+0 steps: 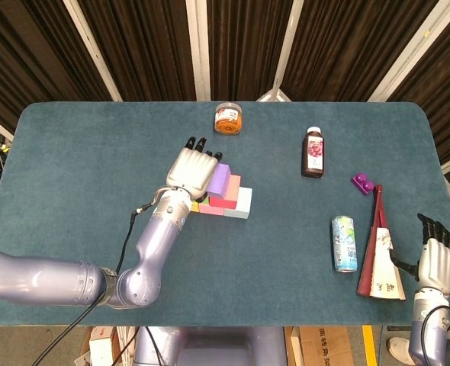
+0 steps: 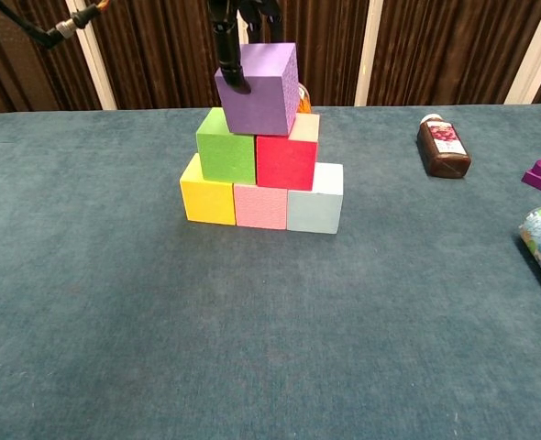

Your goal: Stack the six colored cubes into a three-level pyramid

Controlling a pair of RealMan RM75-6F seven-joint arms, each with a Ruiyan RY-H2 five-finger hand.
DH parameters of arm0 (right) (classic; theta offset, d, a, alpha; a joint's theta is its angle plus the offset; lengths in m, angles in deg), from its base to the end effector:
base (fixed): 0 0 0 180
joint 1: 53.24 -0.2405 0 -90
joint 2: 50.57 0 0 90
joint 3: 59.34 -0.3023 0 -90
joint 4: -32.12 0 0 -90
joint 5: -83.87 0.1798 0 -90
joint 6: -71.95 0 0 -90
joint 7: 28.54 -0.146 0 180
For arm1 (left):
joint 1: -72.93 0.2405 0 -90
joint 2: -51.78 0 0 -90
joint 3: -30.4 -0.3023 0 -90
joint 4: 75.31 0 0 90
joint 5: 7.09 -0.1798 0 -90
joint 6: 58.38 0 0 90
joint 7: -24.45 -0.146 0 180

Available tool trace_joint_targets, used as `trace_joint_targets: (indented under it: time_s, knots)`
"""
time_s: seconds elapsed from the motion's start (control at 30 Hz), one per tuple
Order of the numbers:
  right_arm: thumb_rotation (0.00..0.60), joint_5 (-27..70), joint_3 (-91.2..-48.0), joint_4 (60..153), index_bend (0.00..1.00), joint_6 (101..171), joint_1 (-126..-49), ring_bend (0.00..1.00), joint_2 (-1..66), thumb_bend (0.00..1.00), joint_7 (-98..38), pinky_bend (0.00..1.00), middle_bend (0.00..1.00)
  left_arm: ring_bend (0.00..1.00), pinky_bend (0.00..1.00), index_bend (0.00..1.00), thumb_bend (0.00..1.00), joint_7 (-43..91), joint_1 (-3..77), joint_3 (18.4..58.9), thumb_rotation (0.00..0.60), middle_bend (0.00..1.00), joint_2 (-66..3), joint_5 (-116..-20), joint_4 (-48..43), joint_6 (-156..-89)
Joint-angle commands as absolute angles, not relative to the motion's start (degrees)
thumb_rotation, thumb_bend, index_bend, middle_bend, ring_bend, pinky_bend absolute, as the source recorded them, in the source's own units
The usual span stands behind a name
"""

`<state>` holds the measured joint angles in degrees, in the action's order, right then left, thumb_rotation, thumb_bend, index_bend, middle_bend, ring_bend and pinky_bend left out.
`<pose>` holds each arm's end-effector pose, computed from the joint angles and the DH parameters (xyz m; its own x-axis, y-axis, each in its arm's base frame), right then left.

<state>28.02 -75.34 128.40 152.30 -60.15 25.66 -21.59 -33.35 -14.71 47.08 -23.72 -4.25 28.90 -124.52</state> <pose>-0.3669 -0.2186 0.1603 0.1292 0.0868 0.9878 -0.9032 0.4215 0.0811 0.0520 0.4274 0.0869 0.6731 0.2270 0.7038 0.7333 -0.3282 -0.5954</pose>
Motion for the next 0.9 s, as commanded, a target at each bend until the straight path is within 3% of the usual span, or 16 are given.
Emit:
trace_joint_targets:
  time_s: [0.03,0.37,0.63,0.9]
  knots:
    - [0.600,28.04,-75.37,128.40,0.13,152.36,-60.14,0.00,25.65,0.28,-21.60,0.00,0.14,0.00,0.00,0.18,0.34,-33.59,-14.71,47.22,0.600,0.24,-23.88,-4.08,28.79,-124.61]
    - [0.600,28.19,-75.43,128.52,0.13,152.41,-60.09,0.00,25.56,0.28,-21.63,0.00,0.14,0.00,0.00,0.17,0.34,-34.60,-14.77,47.64,0.600,0.21,-24.29,-3.85,28.71,-125.34]
    - [0.600,28.29,-75.43,128.57,0.13,152.41,-60.08,0.00,25.49,0.28,-21.54,0.00,0.14,0.00,0.00,0.09,0.34,-34.98,-14.54,48.13,0.600,0.08,-24.16,-4.15,28.97,-125.68]
    - [0.600,26.54,-74.77,129.00,0.13,152.49,-60.07,0.00,25.26,0.28,-21.92,0.00,0.14,0.00,0.00,0.06,0.34,-33.11,-12.95,49.62,0.600,0.06,-20.87,-7.40,33.20,-126.38]
